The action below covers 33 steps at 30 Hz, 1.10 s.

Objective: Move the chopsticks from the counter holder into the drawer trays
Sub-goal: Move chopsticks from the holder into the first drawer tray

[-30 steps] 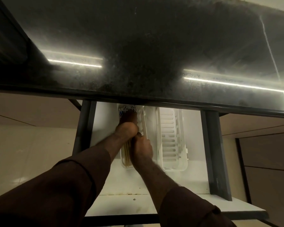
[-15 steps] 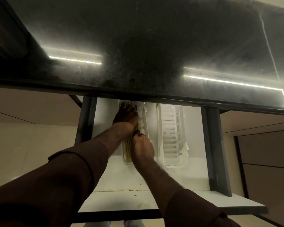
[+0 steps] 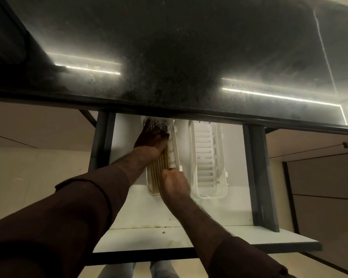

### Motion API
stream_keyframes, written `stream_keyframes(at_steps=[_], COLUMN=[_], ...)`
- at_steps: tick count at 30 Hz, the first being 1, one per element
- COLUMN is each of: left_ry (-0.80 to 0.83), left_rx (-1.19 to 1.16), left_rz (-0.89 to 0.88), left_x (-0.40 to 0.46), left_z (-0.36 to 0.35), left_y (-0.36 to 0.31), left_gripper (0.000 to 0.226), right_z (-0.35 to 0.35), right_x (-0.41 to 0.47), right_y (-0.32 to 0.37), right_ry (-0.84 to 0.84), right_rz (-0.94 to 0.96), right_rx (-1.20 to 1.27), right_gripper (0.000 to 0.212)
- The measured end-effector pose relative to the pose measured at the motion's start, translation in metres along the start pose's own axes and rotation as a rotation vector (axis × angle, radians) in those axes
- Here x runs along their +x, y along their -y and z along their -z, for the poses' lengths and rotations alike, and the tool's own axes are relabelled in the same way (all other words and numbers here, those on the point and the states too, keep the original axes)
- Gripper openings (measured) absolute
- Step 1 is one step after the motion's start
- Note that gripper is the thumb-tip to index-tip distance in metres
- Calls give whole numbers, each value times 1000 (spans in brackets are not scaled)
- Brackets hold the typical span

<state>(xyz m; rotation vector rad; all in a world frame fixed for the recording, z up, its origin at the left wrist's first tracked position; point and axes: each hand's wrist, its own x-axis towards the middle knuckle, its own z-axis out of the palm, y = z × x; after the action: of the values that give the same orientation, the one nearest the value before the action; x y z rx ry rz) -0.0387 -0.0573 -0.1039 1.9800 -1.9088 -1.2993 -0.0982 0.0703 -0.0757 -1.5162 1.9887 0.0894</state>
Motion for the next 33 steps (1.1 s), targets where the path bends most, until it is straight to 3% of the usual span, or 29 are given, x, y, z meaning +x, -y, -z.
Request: stream_keyframes(at_steps=[5,8,11,14,19,21,27,33], left_ry=[-9,26,81,118,150,173,204,146], left_rx=[-37,-48,147,445,646,659,641,671], left_rz=[-17,11,-58,-238,-358,-450,-504,-681], left_x=[1,0,-3,-4,-4,-10,-24,-45], left_z=[-1,3,7,11,17,20,34,53], left_y=[0,-3,-5,-3,2,6,-1,-5], left_gripper=[68,78,81,66,57,49,9,16], right_z=[-1,-4,-4,-2,4,10,30,53], right_x=[-4,-2,-4,-7,-7,-8,-8,-20], right_y=[-4,-6,-4,-2,1,4,12,22], right_ry=[16,24,27,-33,-123,-116,-115,-188], right_rz=[-48,-109,-79,-11,7,13,-37,-110], right_rx=[71,143,104,19,23,20,0,19], right_gripper=[33,34,34,31,21,21,19,25])
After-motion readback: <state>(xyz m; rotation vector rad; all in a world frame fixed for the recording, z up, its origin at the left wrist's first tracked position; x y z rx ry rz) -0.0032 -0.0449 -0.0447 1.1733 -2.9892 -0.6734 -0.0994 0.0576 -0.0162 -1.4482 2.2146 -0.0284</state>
